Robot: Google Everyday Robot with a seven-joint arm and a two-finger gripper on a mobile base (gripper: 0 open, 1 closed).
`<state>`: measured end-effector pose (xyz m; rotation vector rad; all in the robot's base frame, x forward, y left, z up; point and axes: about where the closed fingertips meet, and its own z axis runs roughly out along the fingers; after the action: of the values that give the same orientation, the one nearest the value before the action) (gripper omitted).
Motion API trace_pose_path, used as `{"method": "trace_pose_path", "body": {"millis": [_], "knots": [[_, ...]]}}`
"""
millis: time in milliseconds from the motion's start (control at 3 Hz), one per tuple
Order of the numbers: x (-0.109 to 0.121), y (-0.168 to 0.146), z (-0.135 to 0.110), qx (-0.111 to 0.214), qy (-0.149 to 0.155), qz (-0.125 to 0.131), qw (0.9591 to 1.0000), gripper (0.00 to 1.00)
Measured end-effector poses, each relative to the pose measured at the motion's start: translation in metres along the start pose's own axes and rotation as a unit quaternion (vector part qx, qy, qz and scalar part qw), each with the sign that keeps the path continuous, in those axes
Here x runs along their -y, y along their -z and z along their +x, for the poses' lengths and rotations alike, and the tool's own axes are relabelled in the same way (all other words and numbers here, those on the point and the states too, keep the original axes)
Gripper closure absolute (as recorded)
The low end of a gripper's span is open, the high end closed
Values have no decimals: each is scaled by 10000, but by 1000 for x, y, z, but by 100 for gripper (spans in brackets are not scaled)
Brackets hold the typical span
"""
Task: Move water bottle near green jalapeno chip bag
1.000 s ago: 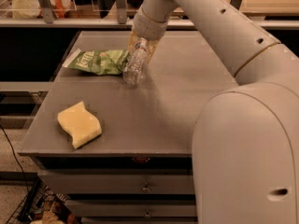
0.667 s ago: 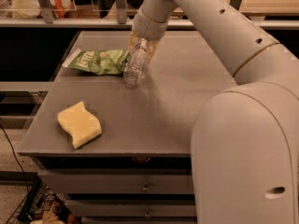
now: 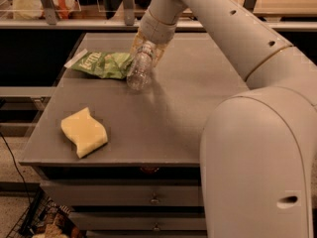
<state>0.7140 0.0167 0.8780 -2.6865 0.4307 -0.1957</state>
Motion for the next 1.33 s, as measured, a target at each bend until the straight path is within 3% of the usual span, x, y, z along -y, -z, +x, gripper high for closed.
{"method": "trace_pose_path", "body": {"millis": [333,1333], "knots": [[0,-1,-1,59,-3,0,10000,0],[17,-1,-11,287,68,151,9995,0]]}}
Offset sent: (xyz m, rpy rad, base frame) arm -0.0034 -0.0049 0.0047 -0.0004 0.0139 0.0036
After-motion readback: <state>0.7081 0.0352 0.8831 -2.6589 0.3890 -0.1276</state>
